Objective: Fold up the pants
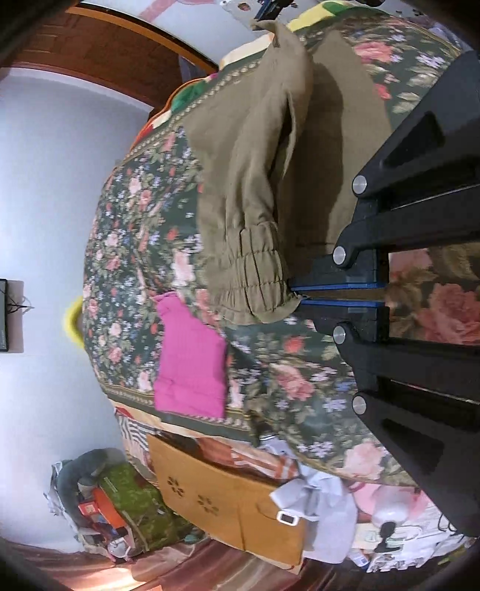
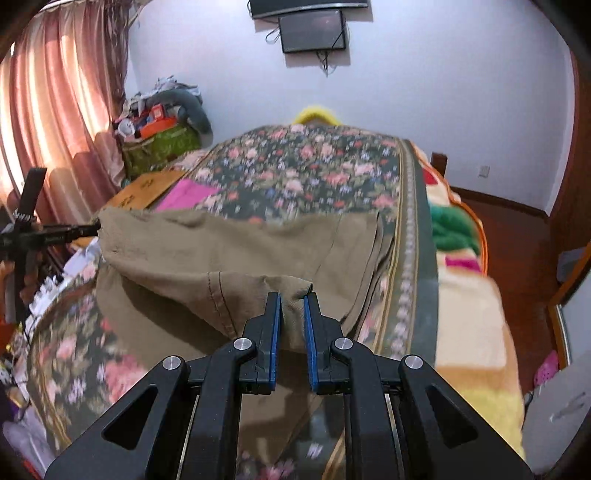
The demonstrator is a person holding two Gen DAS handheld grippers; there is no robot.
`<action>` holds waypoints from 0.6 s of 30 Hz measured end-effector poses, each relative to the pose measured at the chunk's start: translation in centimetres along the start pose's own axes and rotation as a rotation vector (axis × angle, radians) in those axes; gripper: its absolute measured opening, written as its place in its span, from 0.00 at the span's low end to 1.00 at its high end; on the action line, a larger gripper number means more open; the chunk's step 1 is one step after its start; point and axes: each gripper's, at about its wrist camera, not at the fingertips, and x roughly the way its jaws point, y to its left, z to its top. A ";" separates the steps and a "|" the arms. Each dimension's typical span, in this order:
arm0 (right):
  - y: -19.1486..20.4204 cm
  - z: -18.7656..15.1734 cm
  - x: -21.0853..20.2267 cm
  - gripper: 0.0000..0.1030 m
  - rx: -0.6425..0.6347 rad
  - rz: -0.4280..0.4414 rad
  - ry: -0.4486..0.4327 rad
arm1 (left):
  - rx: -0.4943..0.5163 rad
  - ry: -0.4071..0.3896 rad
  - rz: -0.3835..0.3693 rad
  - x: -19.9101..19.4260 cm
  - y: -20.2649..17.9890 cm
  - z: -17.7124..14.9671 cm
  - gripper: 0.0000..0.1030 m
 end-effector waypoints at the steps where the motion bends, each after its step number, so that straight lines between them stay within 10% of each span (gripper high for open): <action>1: 0.2 -0.4 0.0 0.11 0.003 -0.002 0.009 | 0.001 0.008 -0.002 0.1 0.0 -0.4 0.03; 12: 0.6 -4.4 -0.4 0.14 0.048 -0.038 0.070 | 0.054 0.028 0.034 -1.7 -0.1 -3.9 0.07; 18: 1.2 -4.6 -2.5 0.24 0.043 -0.069 0.058 | 0.108 -0.024 0.066 -3.7 -1.6 -3.3 0.70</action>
